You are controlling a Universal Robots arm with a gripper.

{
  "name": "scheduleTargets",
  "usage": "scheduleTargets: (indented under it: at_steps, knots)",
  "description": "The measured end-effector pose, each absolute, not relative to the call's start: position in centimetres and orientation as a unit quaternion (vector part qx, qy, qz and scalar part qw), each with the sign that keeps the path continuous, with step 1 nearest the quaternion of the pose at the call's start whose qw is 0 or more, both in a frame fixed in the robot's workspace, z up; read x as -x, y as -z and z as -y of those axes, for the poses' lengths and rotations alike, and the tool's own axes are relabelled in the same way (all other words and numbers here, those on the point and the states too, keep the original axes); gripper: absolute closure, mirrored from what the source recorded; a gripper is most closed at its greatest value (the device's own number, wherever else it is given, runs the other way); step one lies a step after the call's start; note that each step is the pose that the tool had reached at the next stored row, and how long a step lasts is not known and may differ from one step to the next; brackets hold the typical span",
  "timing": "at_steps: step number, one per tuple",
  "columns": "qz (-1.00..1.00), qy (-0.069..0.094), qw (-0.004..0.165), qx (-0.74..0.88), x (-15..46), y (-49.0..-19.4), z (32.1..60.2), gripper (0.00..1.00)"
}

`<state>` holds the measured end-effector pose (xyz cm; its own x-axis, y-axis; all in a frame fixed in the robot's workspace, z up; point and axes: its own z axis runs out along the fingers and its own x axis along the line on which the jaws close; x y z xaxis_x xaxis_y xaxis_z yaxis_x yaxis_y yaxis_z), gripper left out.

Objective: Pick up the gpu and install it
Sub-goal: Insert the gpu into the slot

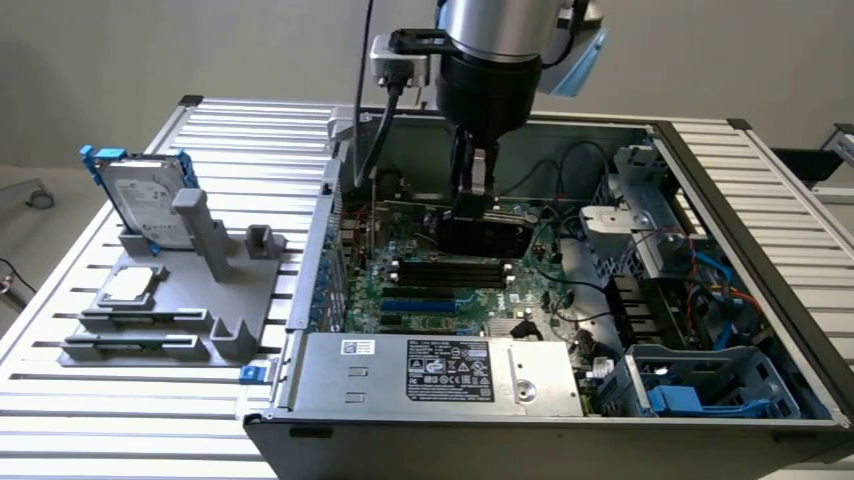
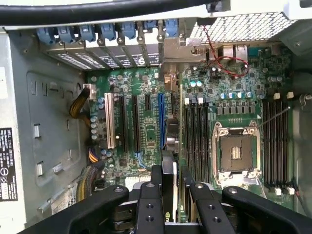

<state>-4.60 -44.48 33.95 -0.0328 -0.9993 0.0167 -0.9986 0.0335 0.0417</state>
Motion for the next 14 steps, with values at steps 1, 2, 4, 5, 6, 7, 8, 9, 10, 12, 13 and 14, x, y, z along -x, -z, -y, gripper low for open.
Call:
scheduleTargets:
  at_steps: [1,2,4,5,6,7,8,9,10,12,13,14]
  knots:
    - [0.717,0.011,0.018,-0.696,4.6,-33.9,44.6,0.73]
    - [0.717,0.013,0.015,-0.697,4.7,-33.8,44.8,0.73]
    - [0.717,0.017,0.011,-0.697,4.7,-33.6,45.3,0.73]
    - [0.717,0.019,0.009,-0.697,4.7,-33.6,45.7,0.73]
    - [0.717,0.020,0.008,-0.697,4.7,-33.5,45.9,0.73]
    - [0.717,0.020,0.008,-0.697,4.7,-33.5,46.2,0.73]
    - [0.717,0.020,0.008,-0.697,4.7,-33.5,46.4,0.73]
    - [0.717,0.020,0.008,-0.697,4.8,-33.5,46.5,0.73]
    - [0.717,0.020,0.008,-0.697,4.9,-33.3,46.6,0.73]
    - [0.717,0.021,0.007,-0.697,5.3,-33.1,46.8,0.73]
    - [0.717,0.021,0.006,-0.697,5.6,-32.9,46.9,0.73]
    - [0.717,0.022,0.005,-0.697,5.9,-32.8,46.9,0.73]
